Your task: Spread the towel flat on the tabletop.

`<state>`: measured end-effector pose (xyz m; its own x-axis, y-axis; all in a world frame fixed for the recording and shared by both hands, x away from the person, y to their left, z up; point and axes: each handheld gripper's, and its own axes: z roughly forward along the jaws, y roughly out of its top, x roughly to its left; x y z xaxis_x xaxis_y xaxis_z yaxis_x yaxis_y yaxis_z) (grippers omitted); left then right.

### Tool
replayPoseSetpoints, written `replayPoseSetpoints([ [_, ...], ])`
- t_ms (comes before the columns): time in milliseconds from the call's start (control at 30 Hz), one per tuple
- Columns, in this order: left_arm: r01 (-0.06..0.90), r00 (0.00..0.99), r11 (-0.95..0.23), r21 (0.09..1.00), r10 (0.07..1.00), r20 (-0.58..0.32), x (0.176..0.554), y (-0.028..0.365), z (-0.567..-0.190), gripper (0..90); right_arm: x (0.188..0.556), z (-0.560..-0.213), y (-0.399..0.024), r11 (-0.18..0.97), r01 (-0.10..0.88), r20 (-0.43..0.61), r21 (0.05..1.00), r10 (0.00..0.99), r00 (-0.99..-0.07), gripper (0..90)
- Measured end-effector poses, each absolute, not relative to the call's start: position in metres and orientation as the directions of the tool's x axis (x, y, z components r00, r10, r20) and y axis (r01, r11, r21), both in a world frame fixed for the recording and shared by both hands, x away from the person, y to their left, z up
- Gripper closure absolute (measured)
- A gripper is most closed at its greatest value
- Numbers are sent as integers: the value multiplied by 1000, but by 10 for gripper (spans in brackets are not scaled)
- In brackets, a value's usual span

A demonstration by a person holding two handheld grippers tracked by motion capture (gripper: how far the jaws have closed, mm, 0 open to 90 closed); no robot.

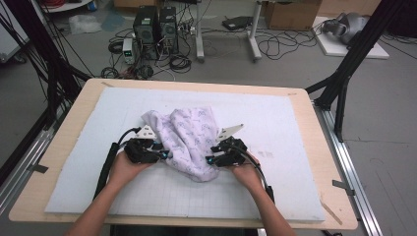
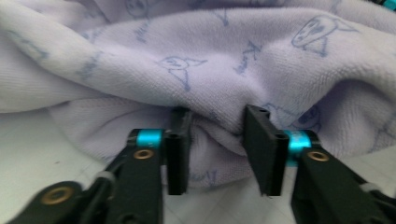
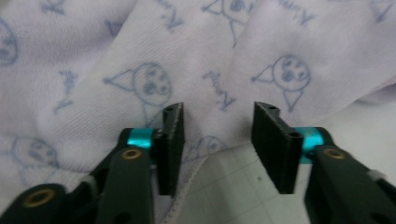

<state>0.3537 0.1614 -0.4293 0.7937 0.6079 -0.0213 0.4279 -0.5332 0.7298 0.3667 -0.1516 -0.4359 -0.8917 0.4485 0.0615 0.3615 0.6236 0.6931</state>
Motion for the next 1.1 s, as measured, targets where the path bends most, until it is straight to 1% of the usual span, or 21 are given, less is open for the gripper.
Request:
replayPoseSetpoints([
  [67,429,795,-530,732,606,-27,354,161,-430,750,368,-440,-151,612,375,93,696,441,-893,698],
  [100,428,796,-529,733,605,-29,354,161,-429,784,368,-441,-151,607,375,107,700,430,-896,738],
  [167,429,799,-532,730,600,-32,354,165,-427,816,367,-440,-152,614,365,105,699,418,-902,829],
  [200,431,799,-530,730,600,-36,353,166,-426,822,365,-438,-152,620,356,94,700,414,-905,846],
  [267,424,800,-519,742,598,-38,347,171,-420,825,363,-434,-154,626,337,72,703,409,-910,853],
  [333,407,802,-512,756,596,-28,338,178,-412,826,358,-428,-160,608,332,68,721,415,-907,855],
  [433,400,805,-486,777,592,-44,322,191,-403,825,349,-419,-172,585,328,69,742,420,-905,857],
  [500,393,805,-486,781,592,-37,311,197,-399,826,340,-413,-180,568,316,69,760,414,-908,857],
  [600,369,817,-491,789,577,-23,292,205,-392,844,318,-407,-190,572,301,56,764,405,-913,857],
  [633,356,828,-496,792,561,-21,284,207,-390,876,310,-405,-193,575,294,57,764,393,-918,857],
  [733,342,834,-499,796,552,-13,268,211,-389,875,285,-405,-199,570,284,71,771,366,-928,858],
  [800,338,840,-512,790,542,-8,260,210,-391,876,269,-408,-201,559,296,99,775,354,-930,857],
  [967,344,859,-514,786,511,-42,241,211,-401,873,237,-421,-196,602,297,128,741,308,-943,856],
  [1000,341,862,-514,787,506,-42,238,211,-401,858,234,-422,-195,612,296,136,733,295,-946,848],
  [1033,338,858,-513,789,512,-35,237,212,-400,801,231,-421,-195,614,288,140,735,279,-950,828],
  [1067,341,853,-507,792,521,-34,237,214,-399,728,230,-418,-195,608,281,135,743,275,-952,782],
  [1100,346,846,-497,796,532,-36,239,216,-397,674,231,-414,-196,597,275,133,754,272,-953,753],
])
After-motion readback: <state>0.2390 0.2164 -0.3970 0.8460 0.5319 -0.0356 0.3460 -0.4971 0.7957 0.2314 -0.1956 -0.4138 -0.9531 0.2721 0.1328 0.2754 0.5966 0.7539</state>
